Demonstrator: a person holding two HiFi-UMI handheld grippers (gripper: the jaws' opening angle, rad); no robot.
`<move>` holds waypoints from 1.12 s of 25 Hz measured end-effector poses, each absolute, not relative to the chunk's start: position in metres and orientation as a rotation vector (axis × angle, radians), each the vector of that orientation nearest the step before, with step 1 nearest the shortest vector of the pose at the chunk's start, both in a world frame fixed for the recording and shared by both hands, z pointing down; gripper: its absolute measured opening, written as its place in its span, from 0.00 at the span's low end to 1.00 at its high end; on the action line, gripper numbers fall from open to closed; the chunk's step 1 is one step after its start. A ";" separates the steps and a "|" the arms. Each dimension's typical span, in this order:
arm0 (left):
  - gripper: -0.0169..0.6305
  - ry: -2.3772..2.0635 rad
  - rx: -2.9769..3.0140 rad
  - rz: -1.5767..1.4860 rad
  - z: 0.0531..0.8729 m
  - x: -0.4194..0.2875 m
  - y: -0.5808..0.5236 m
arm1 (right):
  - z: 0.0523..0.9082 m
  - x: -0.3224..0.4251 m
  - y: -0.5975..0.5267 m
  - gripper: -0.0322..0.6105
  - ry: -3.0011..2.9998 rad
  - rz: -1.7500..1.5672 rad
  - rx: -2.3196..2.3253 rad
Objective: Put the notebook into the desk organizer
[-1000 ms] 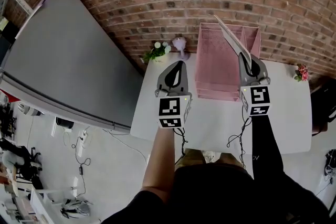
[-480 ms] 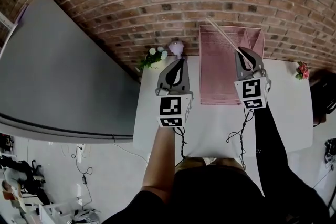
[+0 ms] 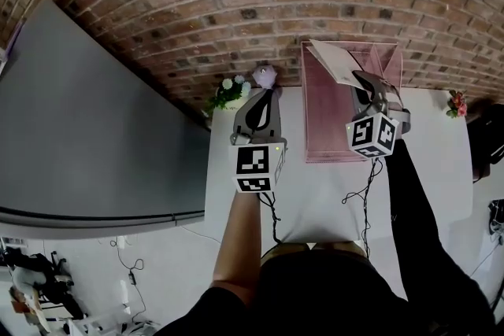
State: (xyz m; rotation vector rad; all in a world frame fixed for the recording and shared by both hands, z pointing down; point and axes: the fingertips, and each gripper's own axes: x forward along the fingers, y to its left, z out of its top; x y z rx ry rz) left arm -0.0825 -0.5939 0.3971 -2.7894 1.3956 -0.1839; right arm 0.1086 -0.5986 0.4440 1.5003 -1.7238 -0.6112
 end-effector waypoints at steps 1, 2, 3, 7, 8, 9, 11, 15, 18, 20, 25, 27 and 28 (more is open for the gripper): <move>0.04 1.388 -2.794 -0.186 0.398 -0.081 -0.596 | 0.449 0.109 -0.601 0.06 -1.706 -0.606 1.486; 0.04 1.380 -2.799 -0.189 0.399 -0.080 -0.599 | 0.454 0.109 -0.604 0.06 -1.692 -0.602 1.471; 0.04 1.373 -2.804 -0.193 0.401 -0.079 -0.601 | 0.458 0.109 -0.606 0.06 -1.677 -0.600 1.451; 0.04 1.354 -2.814 -0.198 0.405 -0.077 -0.608 | 0.475 0.103 -0.612 0.06 -1.635 -0.609 1.364; 0.04 1.349 -2.816 -0.199 0.406 -0.076 -0.609 | 0.477 0.102 -0.613 0.06 -1.634 -0.610 1.352; 0.04 1.345 -2.818 -0.199 0.407 -0.076 -0.610 | 0.479 0.102 -0.614 0.06 -1.631 -0.609 1.343; 0.04 1.347 -2.825 -0.201 0.410 -0.077 -0.613 | 0.484 0.101 -0.616 0.06 -1.622 -0.606 1.321; 0.04 1.356 -2.836 -0.203 0.413 -0.081 -0.617 | 0.492 0.095 -0.617 0.06 -1.603 -0.621 1.252; 0.04 1.360 -2.841 -0.203 0.415 -0.084 -0.620 | 0.497 0.091 -0.617 0.07 -1.616 -0.610 1.220; 0.04 1.362 -2.845 -0.203 0.417 -0.084 -0.622 | 0.502 0.088 -0.617 0.07 -1.633 -0.591 1.196; 0.04 1.363 -2.853 -0.204 0.420 -0.084 -0.625 | 0.514 0.083 -0.616 0.08 -1.667 -0.537 1.126; 0.04 1.366 -2.856 -0.209 0.421 -0.085 -0.626 | 0.518 0.081 -0.616 0.08 -1.674 -0.520 1.095; 0.04 1.366 -2.857 -0.211 0.422 -0.085 -0.626 | 0.521 0.080 -0.615 0.08 -1.679 -0.509 1.079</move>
